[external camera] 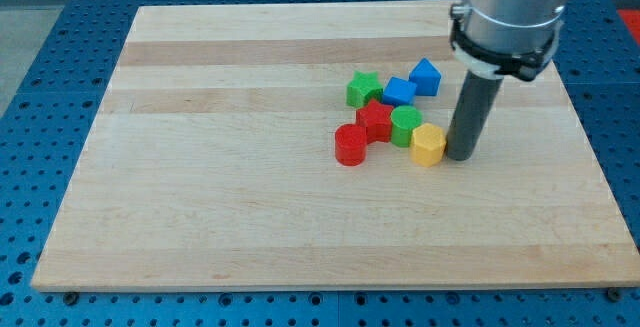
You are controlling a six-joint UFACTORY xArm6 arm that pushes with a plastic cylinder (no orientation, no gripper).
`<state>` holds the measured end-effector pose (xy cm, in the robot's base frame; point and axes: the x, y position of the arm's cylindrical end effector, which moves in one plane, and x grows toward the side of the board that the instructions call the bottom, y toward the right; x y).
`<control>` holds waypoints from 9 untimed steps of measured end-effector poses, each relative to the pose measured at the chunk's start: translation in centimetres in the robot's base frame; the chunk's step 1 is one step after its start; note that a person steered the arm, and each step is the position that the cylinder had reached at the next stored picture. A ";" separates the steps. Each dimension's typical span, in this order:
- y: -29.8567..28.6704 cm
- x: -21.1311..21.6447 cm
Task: Push yellow hexagon along with red circle towards center left
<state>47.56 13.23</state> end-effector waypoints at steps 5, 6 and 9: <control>-5.6 0.8; -6.2 0.4; -11.6 -1.1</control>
<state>46.43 1.64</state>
